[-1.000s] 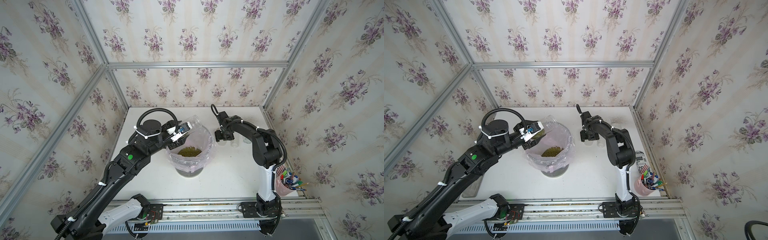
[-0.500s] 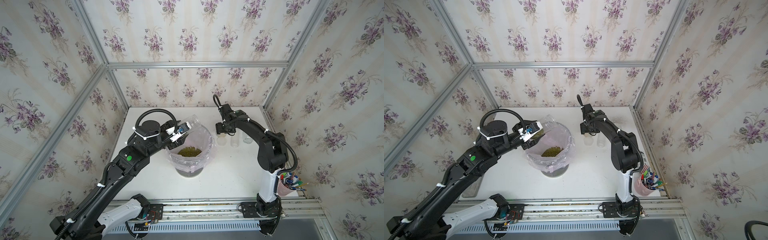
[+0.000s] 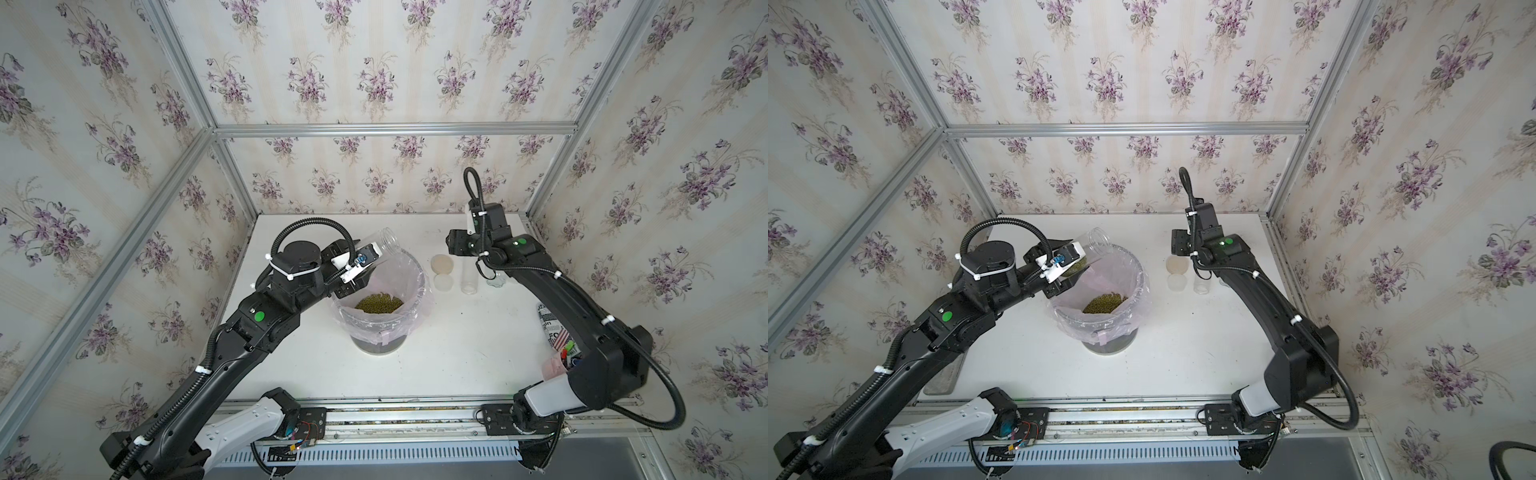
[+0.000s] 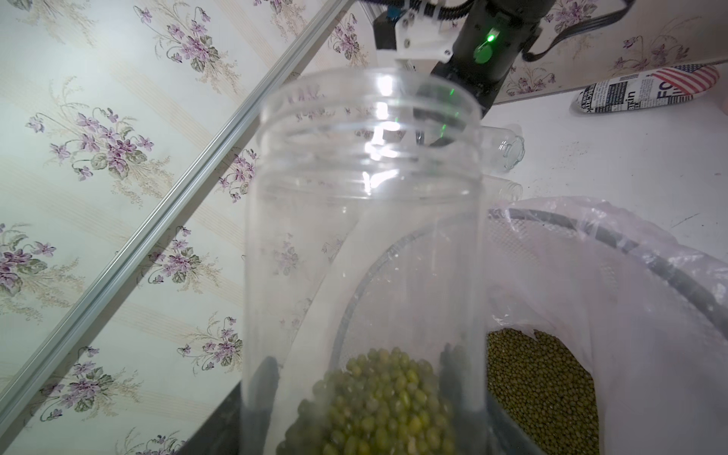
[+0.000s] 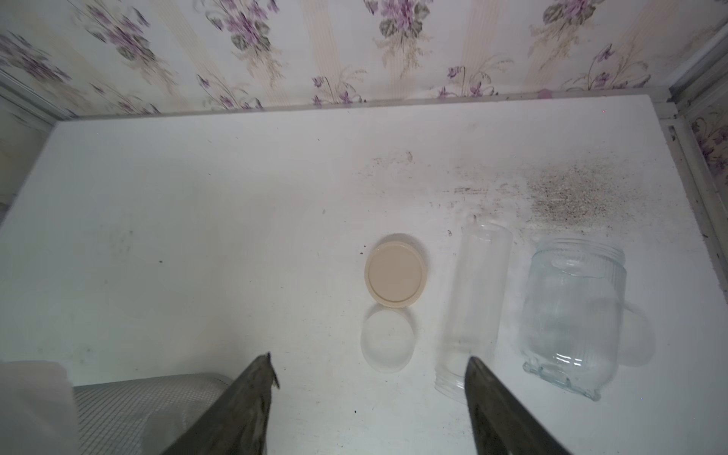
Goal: Empty moldy mung beans from jars
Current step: Place the lid at the center of the board, then pour the moldy mung beans from the jar into the trash bin.
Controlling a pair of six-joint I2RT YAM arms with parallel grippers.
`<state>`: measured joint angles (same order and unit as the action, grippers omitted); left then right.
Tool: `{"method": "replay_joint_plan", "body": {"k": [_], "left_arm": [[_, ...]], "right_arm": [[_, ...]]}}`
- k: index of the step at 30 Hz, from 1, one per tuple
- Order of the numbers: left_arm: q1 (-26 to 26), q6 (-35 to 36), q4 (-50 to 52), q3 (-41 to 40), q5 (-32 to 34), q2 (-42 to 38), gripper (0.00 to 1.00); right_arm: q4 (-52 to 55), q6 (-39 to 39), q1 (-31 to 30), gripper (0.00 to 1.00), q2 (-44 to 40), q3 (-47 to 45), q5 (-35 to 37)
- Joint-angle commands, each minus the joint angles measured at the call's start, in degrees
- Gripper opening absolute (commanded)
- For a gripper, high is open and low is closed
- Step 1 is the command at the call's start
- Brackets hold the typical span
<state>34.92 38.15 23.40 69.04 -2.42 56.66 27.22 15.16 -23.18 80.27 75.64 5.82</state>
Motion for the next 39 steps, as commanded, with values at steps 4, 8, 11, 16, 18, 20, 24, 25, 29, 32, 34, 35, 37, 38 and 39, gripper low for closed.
{"method": "replay_joint_plan", "body": {"k": [4, 8, 11, 16, 18, 20, 24, 25, 29, 32, 34, 35, 37, 38, 39], "left_arm": [[0.0, 2.5, -3.9, 0.1, 4.3, 0.0, 0.0], [0.0, 8.1, -3.9, -1.1, 2.5, -0.1, 0.0], [0.1, 8.5, -5.0, -1.2, 4.9, -0.1, 0.0], [0.0, 9.3, -8.9, -1.7, 12.0, -0.3, 0.0], [-0.2, 10.6, -10.5, -2.1, 13.6, -0.6, 0.0], [-0.6, 12.3, -11.1, -2.3, 13.6, -1.3, 0.0], [-2.4, 14.0, -11.6, -2.0, 14.1, -2.2, 0.0], [-2.8, 14.6, -11.6, -2.2, 14.1, -2.5, 0.0], [-3.4, 18.0, -10.9, -3.4, 13.8, -3.8, 0.0], [-3.6, 20.0, -10.6, -4.3, 14.3, -5.0, 0.0], [-4.0, 20.5, -9.9, -4.5, 14.6, -5.8, 0.0], [-4.0, 20.7, -9.8, -4.6, 14.8, -6.2, 0.0], [-4.5, 21.0, -9.6, -4.7, 15.2, -6.8, 0.0], [-4.6, 21.4, -9.3, -4.7, 15.2, -7.1, 0.0], [-4.7, 21.8, -9.2, -4.7, 15.3, -7.3, 0.0]], "right_arm": [[-18.2, 2.2, 0.0, 0.75, -11.1, -9.0, -7.5], [-16.2, 1.6, 0.0, 0.75, -12.4, -8.3, -7.9], [-15.5, 1.4, 0.0, 0.75, -13.7, -8.8, -8.1], [-14.8, 1.4, 0.0, 0.75, -15.8, -9.2, -7.8], [-14.4, 1.3, 0.0, 0.75, -16.3, -9.2, -7.5], [-14.1, 1.2, 0.0, 0.75, -16.8, -9.3, -7.3], [-13.1, 0.6, 0.0, 0.75, -17.5, -9.4, -6.0], [-12.8, 0.5, 0.1, 0.76, -17.7, -9.4, -5.8], [-13.0, 0.5, 0.1, 0.76, -18.5, -10.0, -5.4], [-13.1, 0.1, 0.1, 0.76, -18.2, -10.3, -4.5], [-12.7, 0.0, 0.2, 0.76, -17.7, -10.0, -4.7], [-12.7, 0.0, 0.2, 0.76, -17.7, -9.9, -4.8], [-13.0, -0.2, 0.2, 0.76, -17.7, -10.0, -5.2], [-13.1, -0.3, 0.2, 0.76, -17.8, -10.0, -5.1], [-13.2, -0.3, 0.2, 0.76, -17.8, -10.1, -4.9]]}}
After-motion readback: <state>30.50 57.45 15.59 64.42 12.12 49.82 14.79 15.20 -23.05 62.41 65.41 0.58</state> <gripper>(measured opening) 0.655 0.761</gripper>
